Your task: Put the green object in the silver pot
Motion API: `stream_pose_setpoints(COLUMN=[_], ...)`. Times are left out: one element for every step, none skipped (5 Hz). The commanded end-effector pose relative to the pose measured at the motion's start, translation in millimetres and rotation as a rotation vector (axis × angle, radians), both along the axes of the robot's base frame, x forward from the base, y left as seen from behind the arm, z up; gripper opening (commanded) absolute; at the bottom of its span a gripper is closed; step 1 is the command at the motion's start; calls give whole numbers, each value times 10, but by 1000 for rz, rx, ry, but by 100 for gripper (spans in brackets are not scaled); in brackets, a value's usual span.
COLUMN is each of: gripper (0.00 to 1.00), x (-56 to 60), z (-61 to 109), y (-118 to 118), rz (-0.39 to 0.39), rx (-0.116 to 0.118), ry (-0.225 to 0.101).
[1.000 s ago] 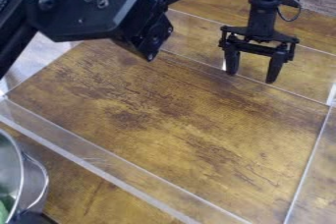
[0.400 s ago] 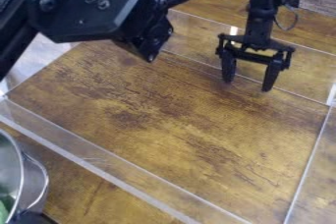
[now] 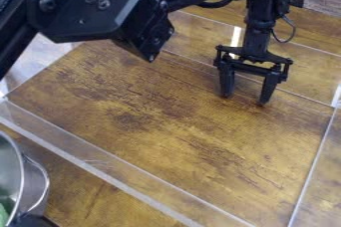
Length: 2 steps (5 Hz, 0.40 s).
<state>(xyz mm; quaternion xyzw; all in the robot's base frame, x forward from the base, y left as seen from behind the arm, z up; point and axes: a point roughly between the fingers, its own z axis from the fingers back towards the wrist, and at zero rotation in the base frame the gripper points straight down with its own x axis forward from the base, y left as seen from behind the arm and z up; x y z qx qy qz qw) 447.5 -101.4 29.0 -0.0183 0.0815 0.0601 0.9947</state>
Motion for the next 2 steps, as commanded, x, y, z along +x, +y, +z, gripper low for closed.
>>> stream_pose_setpoints(gripper=[100, 100], x=[85, 98], z=[415, 456], y=[88, 122], rz=[27, 37], rx=[-38, -56], ry=[-101, -116])
